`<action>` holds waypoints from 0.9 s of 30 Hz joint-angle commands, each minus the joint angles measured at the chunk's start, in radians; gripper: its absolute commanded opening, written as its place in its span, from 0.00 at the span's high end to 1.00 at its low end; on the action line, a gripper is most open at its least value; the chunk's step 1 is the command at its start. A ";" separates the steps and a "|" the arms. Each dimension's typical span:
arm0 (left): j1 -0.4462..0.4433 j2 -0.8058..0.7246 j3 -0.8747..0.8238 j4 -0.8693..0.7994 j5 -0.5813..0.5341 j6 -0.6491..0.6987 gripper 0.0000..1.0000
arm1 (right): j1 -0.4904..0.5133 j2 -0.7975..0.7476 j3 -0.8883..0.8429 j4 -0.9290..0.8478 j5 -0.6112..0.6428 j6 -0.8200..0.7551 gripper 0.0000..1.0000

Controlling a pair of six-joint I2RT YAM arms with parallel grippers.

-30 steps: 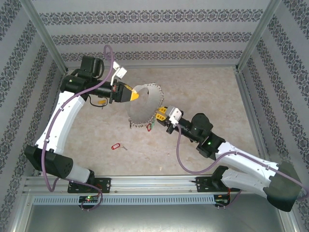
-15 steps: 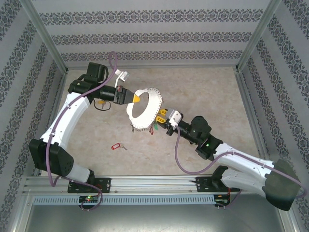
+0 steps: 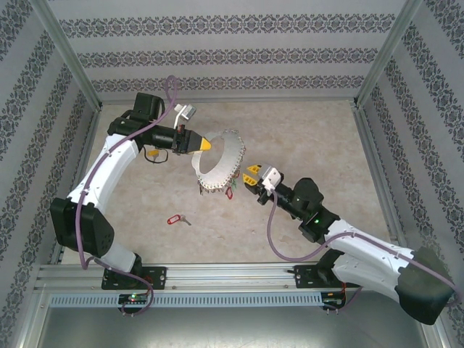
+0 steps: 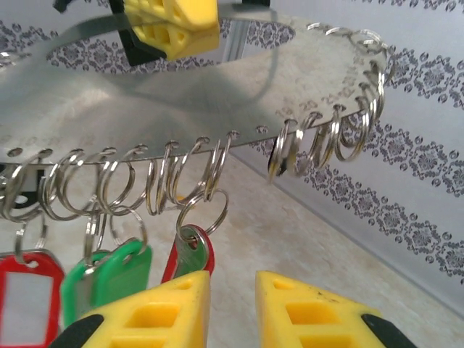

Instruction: Put the keys on the keyring

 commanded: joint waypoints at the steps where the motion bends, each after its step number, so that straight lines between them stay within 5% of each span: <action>1: 0.010 0.007 0.005 0.018 0.061 -0.012 1.00 | -0.011 -0.047 -0.014 0.046 -0.038 0.015 0.76; 27: 0.004 0.030 -0.004 0.029 0.086 -0.037 1.00 | -0.003 0.053 0.089 0.066 -0.144 -0.019 0.83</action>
